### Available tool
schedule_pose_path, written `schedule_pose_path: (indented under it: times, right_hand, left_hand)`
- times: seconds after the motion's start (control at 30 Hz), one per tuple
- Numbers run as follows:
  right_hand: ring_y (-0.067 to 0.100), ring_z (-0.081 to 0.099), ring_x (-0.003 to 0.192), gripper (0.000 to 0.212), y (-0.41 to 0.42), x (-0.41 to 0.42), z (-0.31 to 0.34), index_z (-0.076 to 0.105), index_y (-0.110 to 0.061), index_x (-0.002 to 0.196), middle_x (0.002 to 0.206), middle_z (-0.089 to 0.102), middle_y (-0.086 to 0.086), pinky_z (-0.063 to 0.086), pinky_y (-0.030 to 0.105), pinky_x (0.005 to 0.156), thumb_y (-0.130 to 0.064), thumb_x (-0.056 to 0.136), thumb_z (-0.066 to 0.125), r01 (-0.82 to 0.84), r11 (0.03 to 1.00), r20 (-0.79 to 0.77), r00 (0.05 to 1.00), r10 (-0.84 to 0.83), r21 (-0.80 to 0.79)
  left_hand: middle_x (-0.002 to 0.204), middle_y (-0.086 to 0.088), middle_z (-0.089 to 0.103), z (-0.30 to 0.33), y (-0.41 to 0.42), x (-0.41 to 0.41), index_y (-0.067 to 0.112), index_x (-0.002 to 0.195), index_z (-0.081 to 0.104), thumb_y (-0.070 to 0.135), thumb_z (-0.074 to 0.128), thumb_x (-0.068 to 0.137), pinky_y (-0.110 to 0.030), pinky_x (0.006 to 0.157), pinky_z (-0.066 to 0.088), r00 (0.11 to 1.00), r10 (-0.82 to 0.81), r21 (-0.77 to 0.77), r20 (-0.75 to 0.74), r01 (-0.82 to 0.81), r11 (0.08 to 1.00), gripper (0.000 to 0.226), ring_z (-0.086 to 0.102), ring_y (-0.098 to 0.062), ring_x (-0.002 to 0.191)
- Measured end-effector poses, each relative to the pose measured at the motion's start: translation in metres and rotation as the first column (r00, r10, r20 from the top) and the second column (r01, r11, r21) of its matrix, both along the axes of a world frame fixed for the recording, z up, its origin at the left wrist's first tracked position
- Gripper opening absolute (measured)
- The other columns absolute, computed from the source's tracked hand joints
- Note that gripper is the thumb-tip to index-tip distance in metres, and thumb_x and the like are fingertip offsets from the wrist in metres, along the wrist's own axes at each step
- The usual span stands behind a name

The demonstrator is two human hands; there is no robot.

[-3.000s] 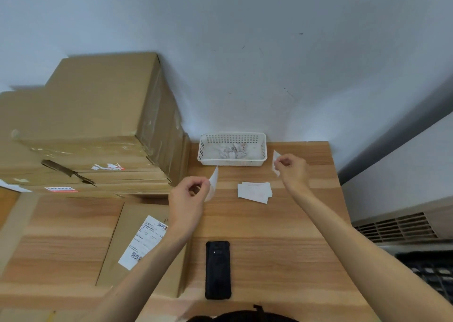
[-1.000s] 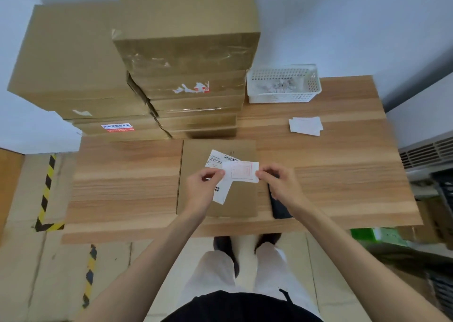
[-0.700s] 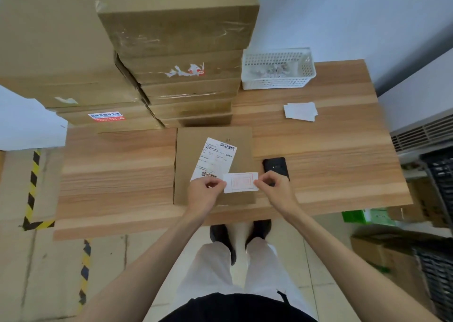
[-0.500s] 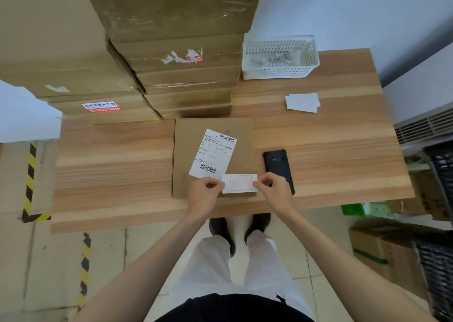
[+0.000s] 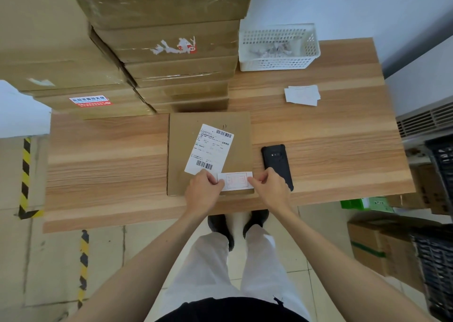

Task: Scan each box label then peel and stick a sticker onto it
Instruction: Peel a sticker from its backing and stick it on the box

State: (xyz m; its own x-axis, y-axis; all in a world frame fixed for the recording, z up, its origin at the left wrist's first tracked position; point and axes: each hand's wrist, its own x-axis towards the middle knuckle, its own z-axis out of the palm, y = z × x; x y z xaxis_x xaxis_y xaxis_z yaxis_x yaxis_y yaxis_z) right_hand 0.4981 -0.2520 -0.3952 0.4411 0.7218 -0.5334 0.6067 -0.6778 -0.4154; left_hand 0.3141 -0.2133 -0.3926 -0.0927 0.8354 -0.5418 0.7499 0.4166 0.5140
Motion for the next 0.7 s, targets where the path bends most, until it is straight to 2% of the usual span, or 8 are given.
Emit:
schedule_pose_path:
  times: [0.1,0.17,0.3,0.37,0.5,0.57,0.7]
  right_hand:
    - [0.015,0.061,0.086,0.035,0.004,-0.002,-0.001,0.061,-0.021,0.093,0.091,0.066,-0.008,0.046,0.035,0.072,-0.055,0.088,0.066,0.004,1.0,-0.057,0.998,-0.005,-0.008]
    - [0.015,0.062,0.088,0.032,0.006,-0.003,-0.003,0.064,-0.021,0.095,0.094,0.067,-0.008,0.046,0.034,0.074,-0.053,0.091,0.064,0.002,1.0,-0.109,0.994,-0.004,-0.014]
    - [0.016,0.065,0.099,0.025,0.006,0.006,-0.008,0.071,-0.022,0.103,0.101,0.072,-0.008,0.051,0.038,0.086,-0.043,0.096,0.061,0.052,0.999,-0.245,0.968,-0.054,-0.013]
    - [0.016,0.066,0.1,0.024,0.002,0.01,-0.009,0.073,-0.022,0.103,0.101,0.073,-0.008,0.053,0.042,0.09,-0.042,0.095,0.061,0.066,0.998,-0.287,0.956,-0.066,-0.01]
    - [0.007,0.065,0.09,0.03,-0.007,0.004,-0.008,0.069,-0.029,0.099,0.095,0.07,-0.014,0.053,0.035,0.081,-0.054,0.083,0.071,0.002,0.999,-0.301,0.954,-0.013,-0.039]
    - [0.008,0.065,0.09,0.026,-0.011,0.004,-0.008,0.068,-0.03,0.099,0.094,0.069,-0.013,0.054,0.038,0.079,-0.05,0.083,0.072,-0.024,0.999,-0.312,0.95,0.012,-0.032]
    - [0.017,0.068,0.094,0.02,-0.013,0.017,-0.014,0.072,-0.032,0.102,0.1,0.071,-0.014,0.056,0.046,0.077,-0.041,0.084,0.07,-0.051,0.999,-0.399,0.916,0.048,0.001]
  left_hand:
    - [0.079,0.009,0.064,0.002,0.005,0.002,0.019,0.078,0.058,0.054,0.071,0.084,-0.035,0.069,0.05,0.997,-0.03,-0.001,-0.069,0.03,1.0,0.038,0.06,-0.016,0.077]
    - [0.078,0.007,0.064,0.001,0.007,0.002,0.019,0.076,0.058,0.055,0.07,0.086,-0.035,0.069,0.049,0.996,-0.038,0.011,-0.084,0.039,0.999,0.04,0.061,-0.018,0.077]
    - [0.076,0.006,0.066,-0.006,0.007,-0.012,0.017,0.075,0.06,0.038,0.075,0.088,-0.041,0.076,0.054,0.999,-0.035,0.015,0.039,0.035,0.999,0.029,0.064,-0.019,0.078]
    - [0.075,0.004,0.066,-0.006,0.006,-0.019,0.016,0.074,0.06,0.034,0.079,0.084,-0.042,0.075,0.056,0.996,-0.024,0.008,0.089,0.023,1.0,0.028,0.064,-0.018,0.076]
    - [0.083,0.002,0.061,-0.002,0.003,-0.018,0.016,0.078,0.053,0.041,0.084,0.073,-0.038,0.07,0.05,0.992,-0.115,0.004,0.044,0.115,0.993,0.041,0.059,-0.017,0.078]
    - [0.086,0.001,0.058,-0.002,0.004,-0.017,0.015,0.08,0.052,0.036,0.084,0.073,-0.037,0.069,0.049,0.985,-0.165,0.006,0.038,0.165,0.986,0.039,0.057,-0.018,0.078]
    - [0.082,0.001,0.058,-0.004,0.009,-0.037,0.015,0.083,0.055,0.021,0.08,0.079,-0.029,0.063,0.043,0.973,-0.193,-0.042,0.125,0.2,0.979,0.026,0.053,-0.017,0.074]
